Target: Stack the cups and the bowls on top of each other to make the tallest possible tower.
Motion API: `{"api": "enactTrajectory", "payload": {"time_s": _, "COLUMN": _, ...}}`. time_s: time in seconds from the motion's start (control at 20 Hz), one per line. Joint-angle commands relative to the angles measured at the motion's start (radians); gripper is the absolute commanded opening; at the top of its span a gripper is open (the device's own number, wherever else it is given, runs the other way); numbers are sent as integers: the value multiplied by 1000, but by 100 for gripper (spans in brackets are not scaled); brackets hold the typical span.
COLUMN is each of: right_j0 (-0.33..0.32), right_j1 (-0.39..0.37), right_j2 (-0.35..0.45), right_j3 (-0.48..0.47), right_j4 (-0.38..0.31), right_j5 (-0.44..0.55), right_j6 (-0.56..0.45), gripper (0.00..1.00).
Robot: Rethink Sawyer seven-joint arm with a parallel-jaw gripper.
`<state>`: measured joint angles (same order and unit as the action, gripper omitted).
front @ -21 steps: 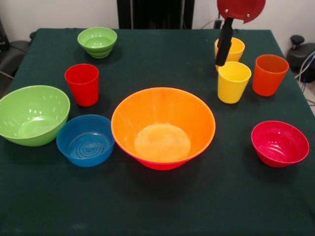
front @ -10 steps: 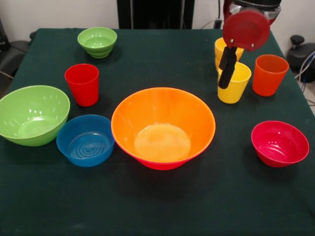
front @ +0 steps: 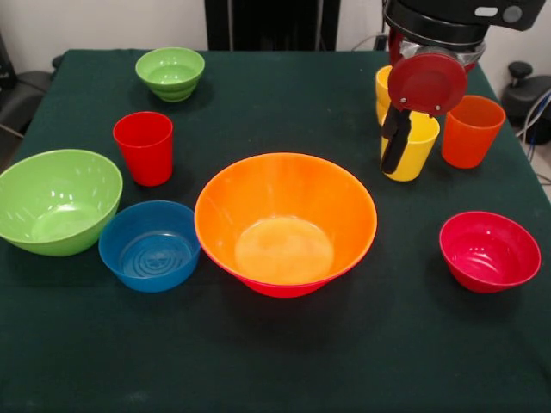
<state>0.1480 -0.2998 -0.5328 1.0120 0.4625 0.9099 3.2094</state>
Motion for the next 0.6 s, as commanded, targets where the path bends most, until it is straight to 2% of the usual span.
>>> {"api": "enactTrajectory", "payload": {"time_s": 0.05, "right_j0": 14, "right_j1": 0, "right_j2": 72, "right_j3": -21, "right_j4": -19, "right_j5": 139, "right_j6": 76, "gripper": 100}}
{"api": "enactTrajectory", "payload": {"time_s": 0.3, "right_j0": 25, "right_j1": -28, "right_j2": 72, "right_j3": -7, "right_j4": -15, "right_j5": 161, "right_j6": 75, "gripper": 100}}
{"api": "enactTrajectory", "payload": {"time_s": 0.6, "right_j0": 47, "right_j1": -38, "right_j2": 79, "right_j3": 47, "right_j4": -18, "right_j5": 123, "right_j6": 70, "gripper": 100}}
